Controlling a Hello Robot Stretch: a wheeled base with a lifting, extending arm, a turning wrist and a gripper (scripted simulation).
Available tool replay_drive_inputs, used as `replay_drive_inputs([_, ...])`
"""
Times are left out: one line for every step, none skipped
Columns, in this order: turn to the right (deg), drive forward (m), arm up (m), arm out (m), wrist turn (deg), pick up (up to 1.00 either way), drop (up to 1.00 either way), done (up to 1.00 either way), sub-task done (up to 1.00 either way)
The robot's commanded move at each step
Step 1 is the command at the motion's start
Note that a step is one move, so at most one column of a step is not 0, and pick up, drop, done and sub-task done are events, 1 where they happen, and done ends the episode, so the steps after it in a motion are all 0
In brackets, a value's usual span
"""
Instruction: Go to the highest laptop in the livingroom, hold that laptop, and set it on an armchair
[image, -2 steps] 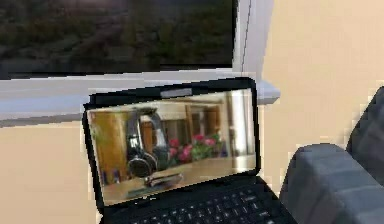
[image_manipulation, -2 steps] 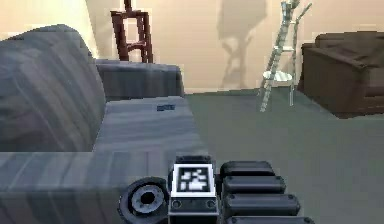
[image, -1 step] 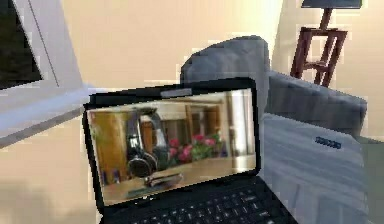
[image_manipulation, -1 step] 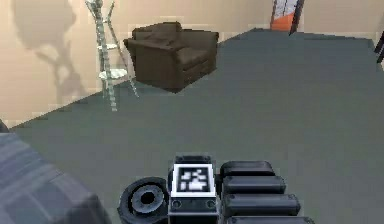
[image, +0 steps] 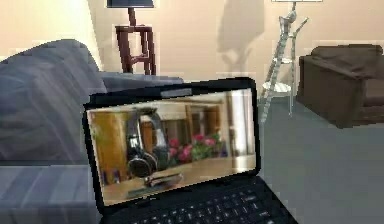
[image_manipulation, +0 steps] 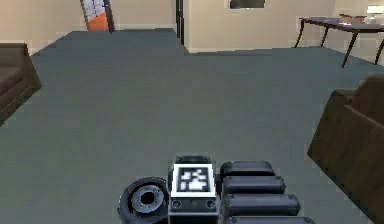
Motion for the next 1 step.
replay_drive_inputs([45.0,0.00,0.00,0.00,0.0,0.00,0.00,0.00,0.00])
